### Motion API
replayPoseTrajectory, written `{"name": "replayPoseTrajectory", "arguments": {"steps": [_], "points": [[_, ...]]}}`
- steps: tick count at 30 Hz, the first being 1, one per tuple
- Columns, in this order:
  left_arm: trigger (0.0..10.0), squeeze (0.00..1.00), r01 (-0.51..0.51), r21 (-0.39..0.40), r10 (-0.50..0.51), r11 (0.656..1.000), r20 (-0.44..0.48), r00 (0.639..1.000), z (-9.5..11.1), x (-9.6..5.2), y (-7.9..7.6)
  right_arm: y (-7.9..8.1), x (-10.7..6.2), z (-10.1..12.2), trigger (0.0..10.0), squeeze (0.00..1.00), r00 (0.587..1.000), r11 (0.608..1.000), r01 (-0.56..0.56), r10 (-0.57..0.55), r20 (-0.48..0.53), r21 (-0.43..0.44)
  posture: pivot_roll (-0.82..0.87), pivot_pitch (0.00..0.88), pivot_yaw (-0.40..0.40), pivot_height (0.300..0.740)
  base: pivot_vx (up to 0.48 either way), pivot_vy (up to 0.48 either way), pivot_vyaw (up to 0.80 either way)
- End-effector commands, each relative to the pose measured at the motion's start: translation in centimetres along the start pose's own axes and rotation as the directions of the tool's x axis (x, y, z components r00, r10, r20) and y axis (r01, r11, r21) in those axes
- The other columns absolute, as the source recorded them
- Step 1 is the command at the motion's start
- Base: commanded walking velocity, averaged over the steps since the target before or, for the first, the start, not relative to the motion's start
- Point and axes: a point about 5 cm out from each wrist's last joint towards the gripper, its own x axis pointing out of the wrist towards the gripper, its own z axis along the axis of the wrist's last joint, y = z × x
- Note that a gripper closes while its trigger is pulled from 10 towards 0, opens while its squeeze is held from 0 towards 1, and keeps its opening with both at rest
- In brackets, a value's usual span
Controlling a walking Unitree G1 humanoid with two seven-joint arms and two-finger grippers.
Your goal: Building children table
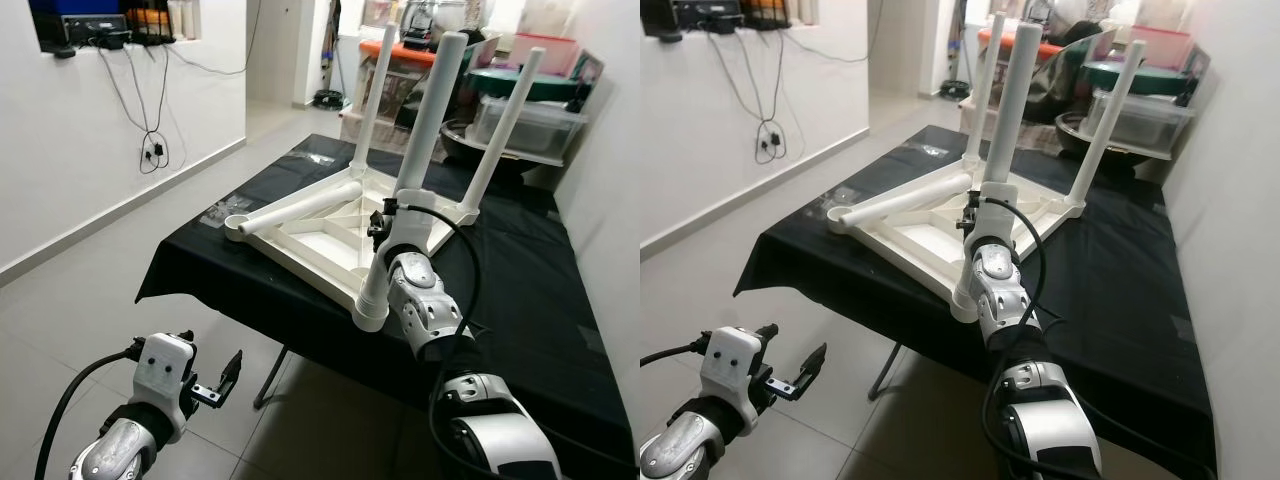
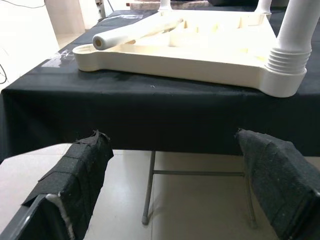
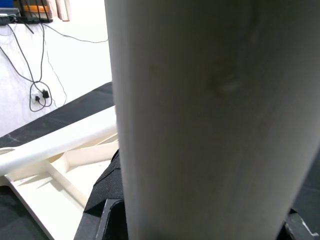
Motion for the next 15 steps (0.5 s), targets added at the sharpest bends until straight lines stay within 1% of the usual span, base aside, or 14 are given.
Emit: {"name": "replayPoseTrajectory", "arguments": {"steps": [1, 15], "points": [[10.0, 0.00, 0.000, -0.010, 0.000, 1.000, 0.003, 1.000, 0.00, 0.07, -0.08, -1.88, -1.23, -6.65, 10.0, 0.00, 0.961, 0.998, 0.064, -0.069, -0.268, -0.026, 0.06, 0.000, -0.104, 0.740, 0.270, 0.000, 0.00], [10.0, 0.00, 0.007, -0.014, -0.007, 1.000, 0.004, 1.000, -0.04, 0.04, -0.11, -1.96, -1.17, -6.62, 10.0, 0.00, 0.961, 0.998, 0.065, -0.069, -0.266, -0.025, 0.06, 0.000, -0.102, 0.740, 0.269, 0.000, 0.00]]}}
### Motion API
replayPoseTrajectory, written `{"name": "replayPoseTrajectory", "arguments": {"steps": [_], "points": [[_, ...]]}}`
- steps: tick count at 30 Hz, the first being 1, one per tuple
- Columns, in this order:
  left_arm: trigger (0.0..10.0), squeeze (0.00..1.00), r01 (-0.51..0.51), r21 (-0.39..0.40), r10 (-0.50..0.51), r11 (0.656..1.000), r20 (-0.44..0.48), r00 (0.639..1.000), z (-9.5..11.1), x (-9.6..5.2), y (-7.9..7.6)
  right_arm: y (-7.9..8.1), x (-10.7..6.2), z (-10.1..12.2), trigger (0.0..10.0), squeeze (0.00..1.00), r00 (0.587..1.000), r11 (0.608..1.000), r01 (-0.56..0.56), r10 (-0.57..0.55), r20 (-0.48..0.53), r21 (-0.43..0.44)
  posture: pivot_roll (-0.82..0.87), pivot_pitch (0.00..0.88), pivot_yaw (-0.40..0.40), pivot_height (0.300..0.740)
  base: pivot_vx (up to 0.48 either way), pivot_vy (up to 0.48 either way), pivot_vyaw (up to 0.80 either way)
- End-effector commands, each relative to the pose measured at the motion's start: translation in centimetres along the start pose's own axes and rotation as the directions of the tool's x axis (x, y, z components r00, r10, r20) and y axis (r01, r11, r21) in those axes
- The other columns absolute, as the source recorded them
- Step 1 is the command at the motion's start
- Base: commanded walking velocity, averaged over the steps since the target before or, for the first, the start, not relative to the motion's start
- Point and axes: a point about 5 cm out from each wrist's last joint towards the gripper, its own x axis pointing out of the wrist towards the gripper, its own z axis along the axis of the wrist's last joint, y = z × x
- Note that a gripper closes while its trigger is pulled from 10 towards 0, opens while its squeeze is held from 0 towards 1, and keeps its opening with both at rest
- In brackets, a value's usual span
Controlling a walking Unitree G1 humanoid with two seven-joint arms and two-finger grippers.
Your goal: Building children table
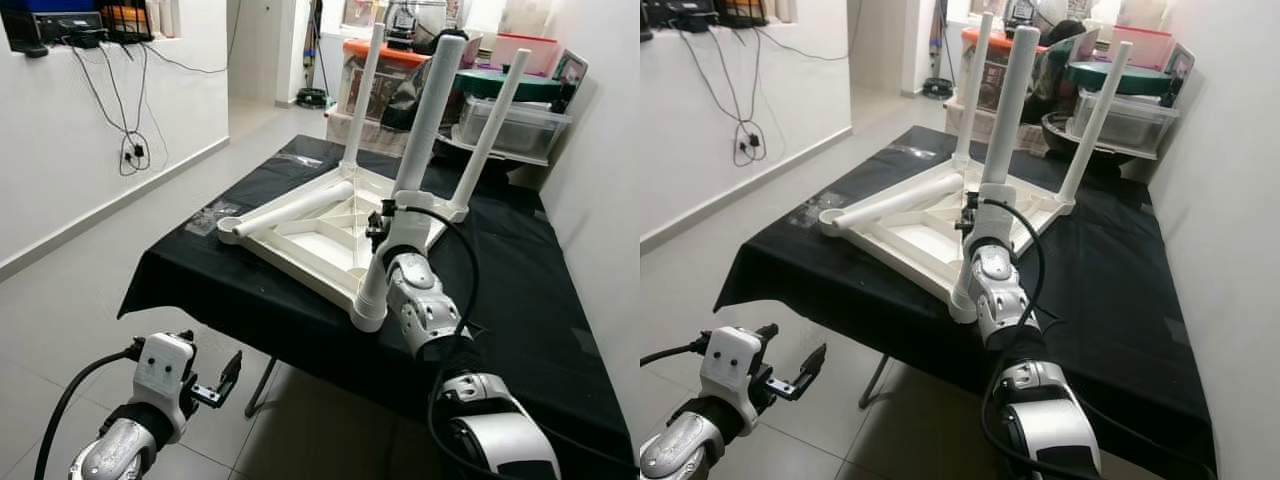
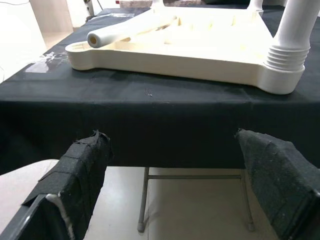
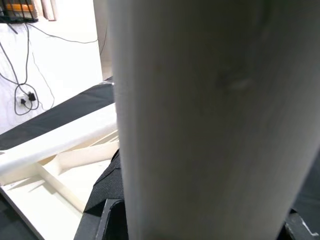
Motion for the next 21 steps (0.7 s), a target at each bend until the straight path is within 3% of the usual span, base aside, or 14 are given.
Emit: {"name": "replayPoseTrajectory", "arguments": {"steps": [1, 15, 21], "points": [[10.0, 0.00, 0.006, -0.013, -0.006, 1.000, 0.004, 1.000, -0.04, 0.05, -0.12, -1.94, -1.42, -7.00, 10.0, 0.00, 0.956, 0.997, 0.066, -0.071, -0.285, -0.028, 0.06, 0.000, -0.102, 0.740, 0.266, 0.000, 0.00], [10.0, 0.00, 0.018, -0.012, -0.018, 1.000, 0.002, 1.000, -0.08, 0.06, -0.39, -1.91, -1.39, -6.98, 10.0, 0.00, 0.957, 0.998, 0.062, -0.066, -0.283, -0.023, 0.06, 0.000, -0.102, 0.740, 0.267, 0.000, 0.00], [10.0, 0.00, 0.029, -0.014, -0.029, 0.999, 0.005, 1.000, 0.00, 0.07, -0.53, -1.81, -1.40, -6.99, 10.0, 0.00, 0.958, 0.998, 0.058, -0.058, -0.282, -0.010, 0.06, 0.000, -0.099, 0.740, 0.000, 0.000, 0.00]]}}
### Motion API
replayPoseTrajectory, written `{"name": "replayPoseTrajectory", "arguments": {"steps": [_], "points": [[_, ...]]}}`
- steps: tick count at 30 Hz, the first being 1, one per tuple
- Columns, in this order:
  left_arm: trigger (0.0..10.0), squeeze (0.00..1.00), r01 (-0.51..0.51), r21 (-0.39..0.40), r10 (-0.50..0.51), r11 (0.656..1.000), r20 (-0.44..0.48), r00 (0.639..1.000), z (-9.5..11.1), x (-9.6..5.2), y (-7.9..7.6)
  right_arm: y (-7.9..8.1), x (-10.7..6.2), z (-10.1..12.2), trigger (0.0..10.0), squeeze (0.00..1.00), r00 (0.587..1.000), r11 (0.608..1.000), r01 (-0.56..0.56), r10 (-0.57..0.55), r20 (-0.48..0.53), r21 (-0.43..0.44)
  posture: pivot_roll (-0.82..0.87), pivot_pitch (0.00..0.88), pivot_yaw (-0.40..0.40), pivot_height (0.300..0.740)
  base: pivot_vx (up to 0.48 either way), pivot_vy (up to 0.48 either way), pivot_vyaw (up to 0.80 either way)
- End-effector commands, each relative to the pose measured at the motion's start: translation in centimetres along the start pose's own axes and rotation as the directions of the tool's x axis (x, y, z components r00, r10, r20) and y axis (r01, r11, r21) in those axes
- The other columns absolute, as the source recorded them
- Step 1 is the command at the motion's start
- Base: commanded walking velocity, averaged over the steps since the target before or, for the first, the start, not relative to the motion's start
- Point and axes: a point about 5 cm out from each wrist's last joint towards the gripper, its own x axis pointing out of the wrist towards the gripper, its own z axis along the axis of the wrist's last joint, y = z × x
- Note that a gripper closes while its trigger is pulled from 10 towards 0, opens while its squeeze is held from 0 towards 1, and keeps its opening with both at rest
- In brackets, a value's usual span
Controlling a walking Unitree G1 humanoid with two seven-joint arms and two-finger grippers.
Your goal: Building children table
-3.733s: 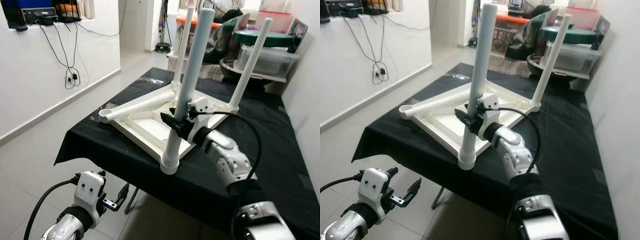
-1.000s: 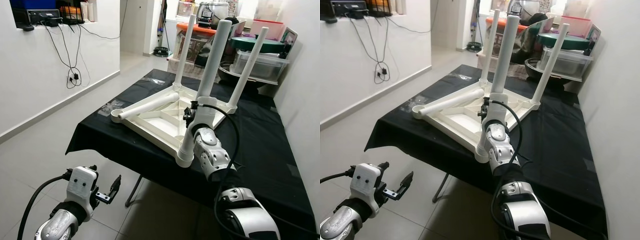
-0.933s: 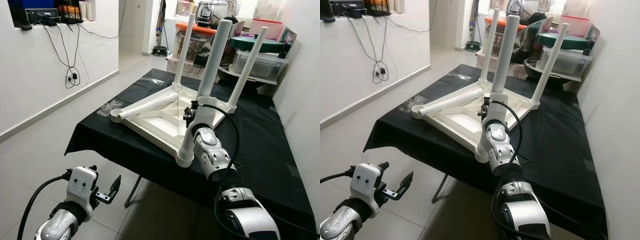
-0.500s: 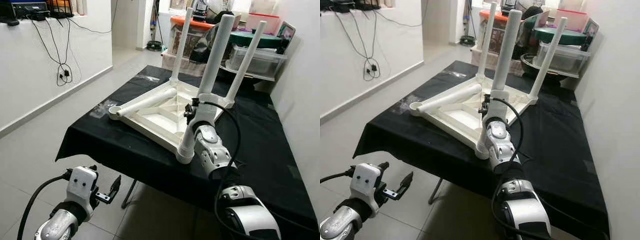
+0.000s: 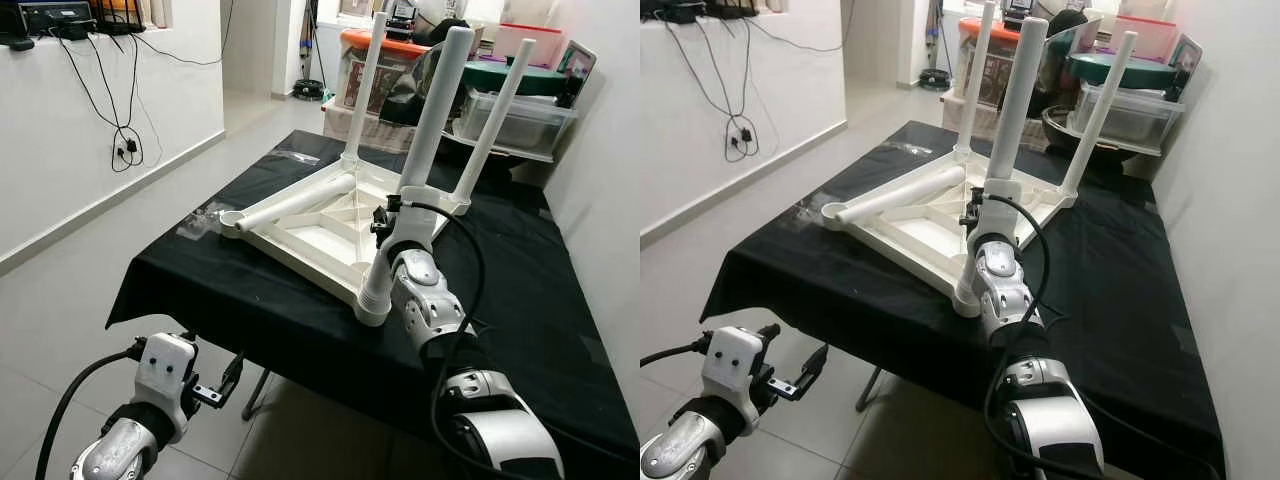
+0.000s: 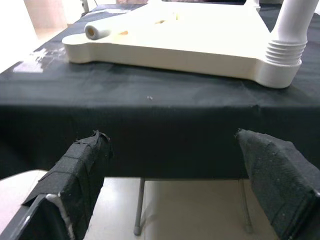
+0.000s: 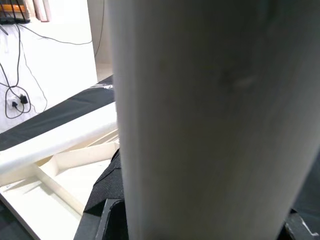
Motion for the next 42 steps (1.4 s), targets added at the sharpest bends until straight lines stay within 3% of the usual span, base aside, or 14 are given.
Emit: {"name": "replayPoseTrajectory", "arguments": {"steps": [1, 20, 27, 42], "points": [[10.0, 0.00, 0.017, -0.011, -0.017, 1.000, 0.003, 1.000, -0.01, 0.05, -0.36, -1.40, -1.70, -7.45, 10.0, 0.00, 0.952, 0.999, 0.044, -0.047, -0.303, -0.016, 0.06, 0.000, -0.099, 0.740, 0.000, 0.000, 0.00], [10.0, 0.00, 0.013, -0.005, -0.013, 1.000, 0.010, 1.000, 0.11, 0.15, -0.36, -0.98, -1.62, -7.25, 10.0, 0.00, 0.954, 0.999, 0.034, -0.032, -0.299, 0.000, 0.06, 0.000, -0.098, 0.740, 0.000, 0.000, 0.00], [10.0, 0.00, 0.006, -0.006, -0.006, 1.000, 0.009, 1.000, 0.05, 0.12, -0.30, -1.54, -1.87, -8.03, 10.0, 0.00, 0.938, 0.995, 0.098, -0.089, -0.335, 0.012, 0.07, 0.000, -0.100, 0.740, 0.000, 0.000, 0.00], [10.0, 0.00, 0.009, -0.003, -0.009, 1.000, 0.012, 1.000, 0.04, 0.28, -0.21, -1.12, -1.74, -7.64, 10.0, 0.00, 0.940, 0.994, 0.106, -0.095, -0.328, 0.015, 0.06, 0.000, -0.097, 0.740, 0.000, 0.000, 0.00]]}}
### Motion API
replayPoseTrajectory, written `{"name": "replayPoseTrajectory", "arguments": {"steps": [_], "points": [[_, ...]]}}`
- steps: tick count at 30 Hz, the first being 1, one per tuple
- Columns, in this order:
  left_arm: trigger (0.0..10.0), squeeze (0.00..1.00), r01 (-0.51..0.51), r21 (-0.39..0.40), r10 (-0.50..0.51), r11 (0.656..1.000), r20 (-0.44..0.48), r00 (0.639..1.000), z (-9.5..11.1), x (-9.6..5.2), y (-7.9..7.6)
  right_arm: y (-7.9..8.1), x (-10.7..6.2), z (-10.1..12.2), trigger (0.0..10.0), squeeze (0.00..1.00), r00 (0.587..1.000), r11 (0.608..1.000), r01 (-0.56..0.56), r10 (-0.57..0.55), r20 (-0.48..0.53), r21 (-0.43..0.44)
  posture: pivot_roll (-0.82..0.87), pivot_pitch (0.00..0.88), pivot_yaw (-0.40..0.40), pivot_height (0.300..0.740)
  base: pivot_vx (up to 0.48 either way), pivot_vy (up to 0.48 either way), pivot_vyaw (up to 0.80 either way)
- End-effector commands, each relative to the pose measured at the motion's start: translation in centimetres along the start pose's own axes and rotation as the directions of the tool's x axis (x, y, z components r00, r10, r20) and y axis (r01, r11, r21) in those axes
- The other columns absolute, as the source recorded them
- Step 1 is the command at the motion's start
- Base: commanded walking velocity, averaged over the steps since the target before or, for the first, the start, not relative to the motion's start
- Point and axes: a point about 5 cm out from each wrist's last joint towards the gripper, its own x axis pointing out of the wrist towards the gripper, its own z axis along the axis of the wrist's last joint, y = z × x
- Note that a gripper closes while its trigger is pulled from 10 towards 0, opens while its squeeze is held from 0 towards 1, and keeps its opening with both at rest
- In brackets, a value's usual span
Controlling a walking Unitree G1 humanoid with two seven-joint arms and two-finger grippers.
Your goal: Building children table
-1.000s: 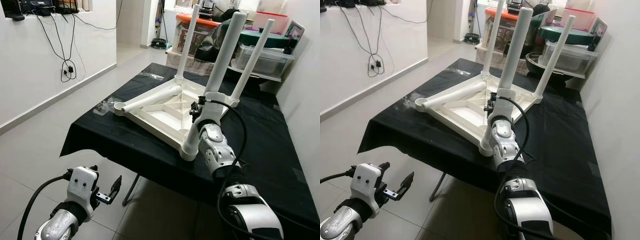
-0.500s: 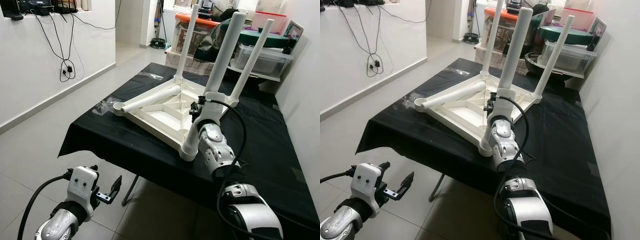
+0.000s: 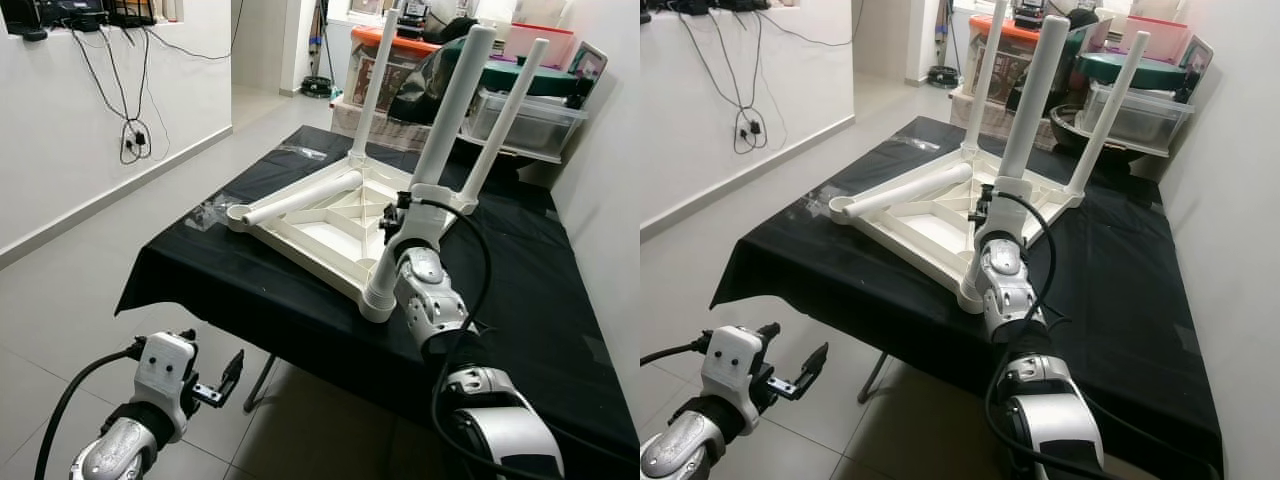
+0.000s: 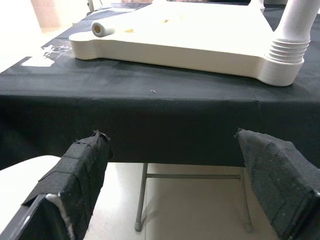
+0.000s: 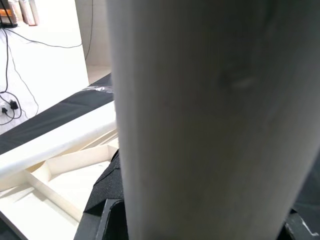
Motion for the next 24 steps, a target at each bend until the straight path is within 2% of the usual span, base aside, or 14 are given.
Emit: {"name": "replayPoseTrajectory", "arguments": {"steps": [1, 14, 24], "points": [[10.0, 0.00, 0.010, -0.004, -0.010, 1.000, 0.005, 1.000, -0.1, 0.2, -0.2, -1.3, -1.7, -7.4, 10.0, 0.00, 0.947, 0.998, 0.051, -0.055, -0.316, -0.024, 0.06, 0.000, -0.096, 0.740, 0.000, 0.000, 0.00], [10.0, 0.00, 0.013, -0.003, -0.013, 1.000, 0.008, 1.000, 0.0, 0.3, -0.2, -1.0, -1.3, -6.0, 10.0, 0.00, 0.959, 0.999, 0.047, -0.046, -0.281, -0.001, 0.06, 0.000, -0.096, 0.740, 0.000, 0.000, 0.00], [10.0, 0.00, 0.014, -0.005, -0.014, 1.000, 0.007, 1.000, -0.1, 0.4, -0.3, -0.2, -1.0, -4.4, 10.0, 0.00, 0.966, 0.999, 0.024, -0.014, -0.259, 0.033, 0.05, 0.000, -0.096, 0.740, 0.000, 0.000, 0.00]]}}
